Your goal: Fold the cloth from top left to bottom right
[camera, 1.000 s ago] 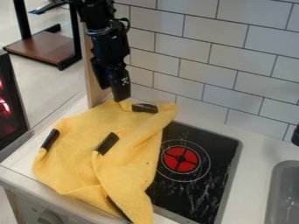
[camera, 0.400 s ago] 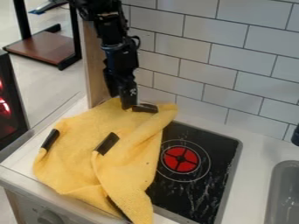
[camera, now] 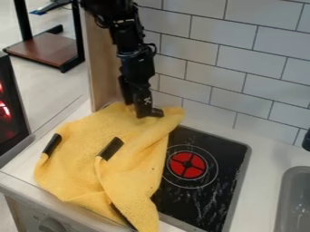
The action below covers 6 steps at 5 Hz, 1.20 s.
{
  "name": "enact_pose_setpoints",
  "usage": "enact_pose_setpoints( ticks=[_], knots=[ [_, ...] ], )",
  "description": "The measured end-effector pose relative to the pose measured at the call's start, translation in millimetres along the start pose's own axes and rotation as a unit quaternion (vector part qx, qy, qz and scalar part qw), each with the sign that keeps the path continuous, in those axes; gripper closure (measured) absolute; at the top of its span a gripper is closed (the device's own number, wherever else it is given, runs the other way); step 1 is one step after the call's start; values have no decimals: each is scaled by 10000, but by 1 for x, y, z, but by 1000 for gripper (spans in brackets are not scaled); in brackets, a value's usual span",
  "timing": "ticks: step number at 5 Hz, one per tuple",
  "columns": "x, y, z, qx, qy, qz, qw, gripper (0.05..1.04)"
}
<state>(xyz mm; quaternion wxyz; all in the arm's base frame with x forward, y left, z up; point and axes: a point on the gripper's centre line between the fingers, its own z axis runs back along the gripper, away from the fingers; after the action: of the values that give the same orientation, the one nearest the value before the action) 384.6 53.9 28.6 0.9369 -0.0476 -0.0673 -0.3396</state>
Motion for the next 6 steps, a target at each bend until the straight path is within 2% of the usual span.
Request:
enact_pose_setpoints(
  ticks=[2,3,5,6],
  knots=[
    [2,2,-14,-57,212,-96,9997,85],
    [11,2,-19,-54,242,-196,9995,148],
    [11,3,-20,-51,247,-201,9995,743],
    [11,4,-20,-21,249,-214,9995,941]
  ],
)
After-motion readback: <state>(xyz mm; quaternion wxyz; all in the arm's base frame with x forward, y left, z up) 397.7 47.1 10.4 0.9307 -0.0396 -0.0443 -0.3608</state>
